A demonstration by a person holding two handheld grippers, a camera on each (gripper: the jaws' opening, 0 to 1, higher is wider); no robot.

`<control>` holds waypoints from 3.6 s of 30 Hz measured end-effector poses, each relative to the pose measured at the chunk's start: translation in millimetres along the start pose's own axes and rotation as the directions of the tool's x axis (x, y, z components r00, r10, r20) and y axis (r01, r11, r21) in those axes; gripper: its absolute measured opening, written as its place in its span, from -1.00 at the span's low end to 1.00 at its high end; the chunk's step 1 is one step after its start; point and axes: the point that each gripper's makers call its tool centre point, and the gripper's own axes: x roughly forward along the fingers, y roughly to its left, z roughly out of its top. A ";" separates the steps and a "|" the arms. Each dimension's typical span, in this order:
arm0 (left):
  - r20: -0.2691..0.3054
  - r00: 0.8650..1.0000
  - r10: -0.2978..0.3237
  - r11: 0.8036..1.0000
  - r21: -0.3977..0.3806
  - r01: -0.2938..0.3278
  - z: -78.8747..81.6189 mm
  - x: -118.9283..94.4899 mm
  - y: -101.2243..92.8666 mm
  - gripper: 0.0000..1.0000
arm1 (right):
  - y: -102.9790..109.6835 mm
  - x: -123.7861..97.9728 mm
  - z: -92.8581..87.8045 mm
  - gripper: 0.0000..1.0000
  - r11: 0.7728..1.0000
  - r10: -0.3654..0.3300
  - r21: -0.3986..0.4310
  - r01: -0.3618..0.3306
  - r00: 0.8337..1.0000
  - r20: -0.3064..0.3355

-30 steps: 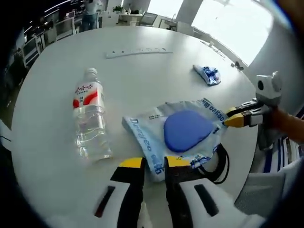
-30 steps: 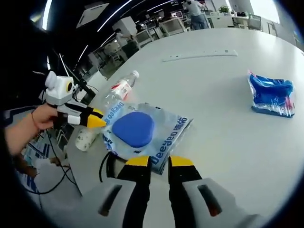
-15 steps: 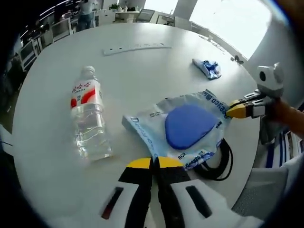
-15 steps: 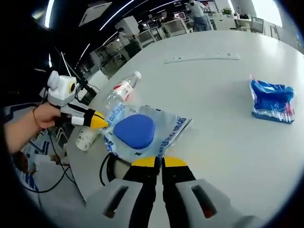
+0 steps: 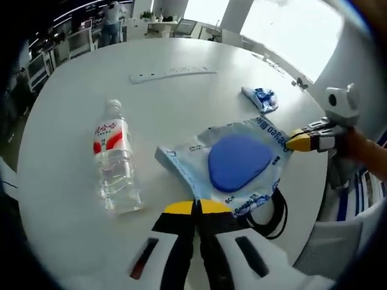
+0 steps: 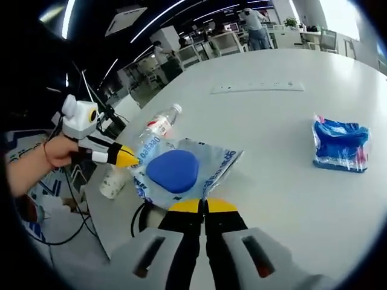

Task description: Arrange the tabletop items into an orderly group along one side of the table until the central work area is clear of visible clutter.

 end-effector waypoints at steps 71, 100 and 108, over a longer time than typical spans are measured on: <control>0.198 0.980 0.020 1.000 -0.006 -0.019 117.2 67.8 -19.4 -1.00 | -112.5 1.9 82.7 -1.00 0.963 -0.200 -0.163 0.213 0.976 0.092; 0.146 0.989 0.010 1.000 -0.014 -0.008 106.4 106.9 -12.7 -1.00 | -147.3 30.6 61.9 -1.00 0.958 -0.249 -0.137 0.251 0.968 0.029; 0.143 0.990 0.011 1.000 -0.025 -0.007 104.3 111.1 -11.1 -1.00 | -149.2 30.6 62.7 -1.00 0.959 -0.250 -0.130 0.252 0.968 0.031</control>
